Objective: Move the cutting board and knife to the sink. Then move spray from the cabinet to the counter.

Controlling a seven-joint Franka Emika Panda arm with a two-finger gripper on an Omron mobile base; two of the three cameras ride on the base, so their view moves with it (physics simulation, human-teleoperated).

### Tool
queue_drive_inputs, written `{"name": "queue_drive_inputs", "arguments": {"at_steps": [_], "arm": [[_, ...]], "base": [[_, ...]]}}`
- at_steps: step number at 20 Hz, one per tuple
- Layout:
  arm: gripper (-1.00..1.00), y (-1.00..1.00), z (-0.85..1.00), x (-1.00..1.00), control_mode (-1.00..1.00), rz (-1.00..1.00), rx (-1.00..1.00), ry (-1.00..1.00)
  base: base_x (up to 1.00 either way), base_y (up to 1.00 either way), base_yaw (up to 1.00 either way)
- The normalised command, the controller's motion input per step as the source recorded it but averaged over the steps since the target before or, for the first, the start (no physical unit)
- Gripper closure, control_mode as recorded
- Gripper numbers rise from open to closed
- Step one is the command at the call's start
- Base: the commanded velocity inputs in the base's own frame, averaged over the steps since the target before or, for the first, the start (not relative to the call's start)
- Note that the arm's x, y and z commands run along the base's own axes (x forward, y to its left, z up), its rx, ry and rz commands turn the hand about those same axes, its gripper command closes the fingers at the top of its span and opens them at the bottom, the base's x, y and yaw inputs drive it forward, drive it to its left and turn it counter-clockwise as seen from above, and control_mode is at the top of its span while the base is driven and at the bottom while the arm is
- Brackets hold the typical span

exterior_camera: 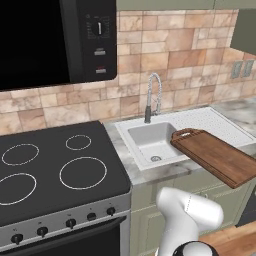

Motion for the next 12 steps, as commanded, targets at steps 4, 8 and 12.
{"name": "queue_drive_inputs", "arguments": {"at_steps": [4,8,12], "arm": [[1.0,0.0,0.0,0.0,1.0,0.0,0.0,0.0],[1.0,0.0,0.0,0.0,1.0,0.0,0.0,0.0],[1.0,0.0,0.0,0.05,-1.0,-0.01,0.0,0.0]], "base": [[0.0,0.0,0.0],[0.0,0.0,0.0],[0.04,0.0,0.0]]}}
